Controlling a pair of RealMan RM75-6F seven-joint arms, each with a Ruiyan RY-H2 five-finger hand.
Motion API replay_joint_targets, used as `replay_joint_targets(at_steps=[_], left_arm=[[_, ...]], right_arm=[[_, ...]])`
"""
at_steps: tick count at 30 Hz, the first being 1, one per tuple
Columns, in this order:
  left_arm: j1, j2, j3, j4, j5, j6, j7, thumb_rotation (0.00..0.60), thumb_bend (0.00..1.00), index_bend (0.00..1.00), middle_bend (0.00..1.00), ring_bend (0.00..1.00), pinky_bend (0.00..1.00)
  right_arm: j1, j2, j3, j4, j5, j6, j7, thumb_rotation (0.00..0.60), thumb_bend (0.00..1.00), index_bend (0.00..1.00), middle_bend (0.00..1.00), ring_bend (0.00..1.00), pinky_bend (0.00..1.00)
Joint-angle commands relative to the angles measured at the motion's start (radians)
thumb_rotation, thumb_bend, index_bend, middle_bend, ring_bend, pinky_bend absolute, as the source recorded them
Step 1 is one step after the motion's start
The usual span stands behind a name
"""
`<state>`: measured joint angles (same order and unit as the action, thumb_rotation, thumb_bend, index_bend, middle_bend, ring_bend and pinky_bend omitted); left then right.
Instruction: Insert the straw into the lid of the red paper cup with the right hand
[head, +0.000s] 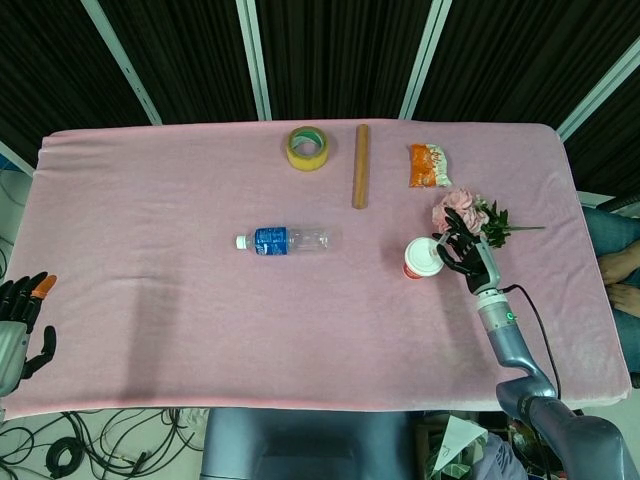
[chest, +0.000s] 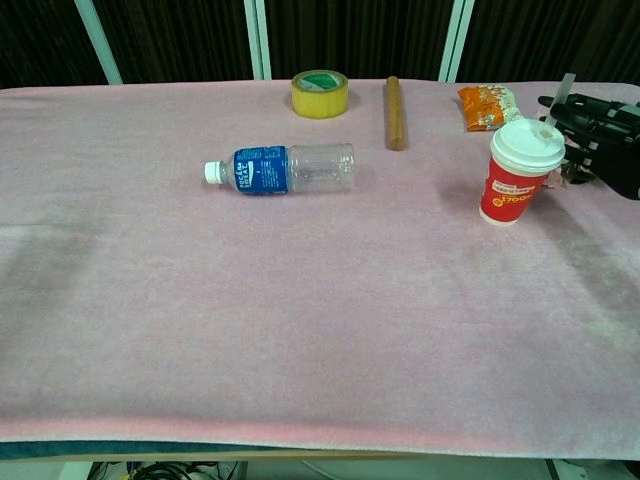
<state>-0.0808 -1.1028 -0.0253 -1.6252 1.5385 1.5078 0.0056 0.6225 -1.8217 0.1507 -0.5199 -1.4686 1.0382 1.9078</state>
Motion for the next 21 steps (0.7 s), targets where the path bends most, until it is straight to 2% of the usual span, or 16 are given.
replay_joint_targets(at_steps=[1,4,10,13,16,21], left_arm=[[0.000,0.000,0.000,0.000,0.000,-0.001,0.001,0.600,0.62,0.07,0.04,0.00,0.00],[0.000,0.000,0.000,-0.001,-0.001,-0.002,0.001,0.600,0.62,0.07,0.04,0.00,0.00],[0.000,0.001,0.001,-0.002,-0.002,-0.003,0.002,0.600,0.62,0.07,0.04,0.00,0.00],[0.000,0.001,0.001,-0.003,-0.002,-0.003,0.002,0.600,0.62,0.07,0.04,0.00,0.00],[0.000,0.001,0.000,-0.003,-0.002,-0.002,0.002,0.600,0.62,0.07,0.04,0.00,0.00],[0.000,0.001,0.001,-0.003,-0.001,-0.003,0.001,0.600,0.62,0.07,0.04,0.00,0.00]], right_arm=[[-0.001,-0.002,-0.002,0.005,0.001,-0.004,0.003,0.600,0.38,0.68,0.04,0.03,0.19],[-0.001,-0.002,-0.003,0.009,0.001,-0.007,0.007,0.600,0.38,0.60,0.04,0.03,0.19],[0.002,0.007,-0.014,0.006,-0.015,0.007,0.024,0.600,0.30,0.17,0.02,0.02,0.19],[0.004,0.017,-0.025,0.002,-0.030,0.021,0.032,0.600,0.25,0.03,0.00,0.01,0.19],[0.004,0.032,-0.035,-0.006,-0.045,0.039,0.045,0.600,0.20,0.00,0.00,0.00,0.19],[0.000,0.066,-0.043,-0.019,-0.053,0.058,0.022,0.600,0.19,0.00,0.00,0.00,0.17]])
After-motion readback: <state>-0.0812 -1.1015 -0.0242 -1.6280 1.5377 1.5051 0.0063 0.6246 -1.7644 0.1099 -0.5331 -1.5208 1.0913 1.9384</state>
